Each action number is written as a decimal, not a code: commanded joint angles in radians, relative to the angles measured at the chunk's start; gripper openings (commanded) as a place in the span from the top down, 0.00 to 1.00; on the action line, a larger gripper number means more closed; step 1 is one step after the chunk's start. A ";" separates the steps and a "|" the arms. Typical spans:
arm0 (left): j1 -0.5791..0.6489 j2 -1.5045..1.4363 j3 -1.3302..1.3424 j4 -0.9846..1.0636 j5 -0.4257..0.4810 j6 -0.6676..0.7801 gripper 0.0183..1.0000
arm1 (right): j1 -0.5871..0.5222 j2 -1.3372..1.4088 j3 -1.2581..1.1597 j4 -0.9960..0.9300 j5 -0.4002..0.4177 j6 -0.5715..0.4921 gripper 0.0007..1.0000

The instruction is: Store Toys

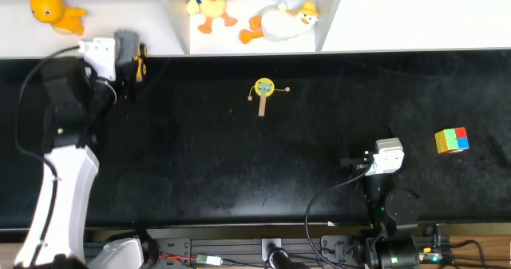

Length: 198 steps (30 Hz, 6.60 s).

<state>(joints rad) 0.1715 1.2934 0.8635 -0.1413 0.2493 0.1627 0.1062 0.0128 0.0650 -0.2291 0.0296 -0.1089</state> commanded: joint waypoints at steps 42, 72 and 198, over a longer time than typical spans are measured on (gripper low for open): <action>-0.062 0.347 0.309 0.111 -0.019 -0.008 0.67 | 0.005 -0.008 0.003 0.002 -0.004 0.000 0.00; -0.062 0.431 0.309 0.178 -0.027 -0.011 0.22 | 0.005 -0.008 0.003 0.002 -0.004 0.000 0.00; -0.151 -1.291 -0.856 0.056 -0.251 0.118 0.00 | 0.005 -0.008 0.003 0.002 -0.004 0.000 0.01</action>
<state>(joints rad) 0.0257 0.0139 0.0154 -0.0895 0.0101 0.2913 0.1062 0.0128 0.0650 -0.2295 0.0299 -0.1089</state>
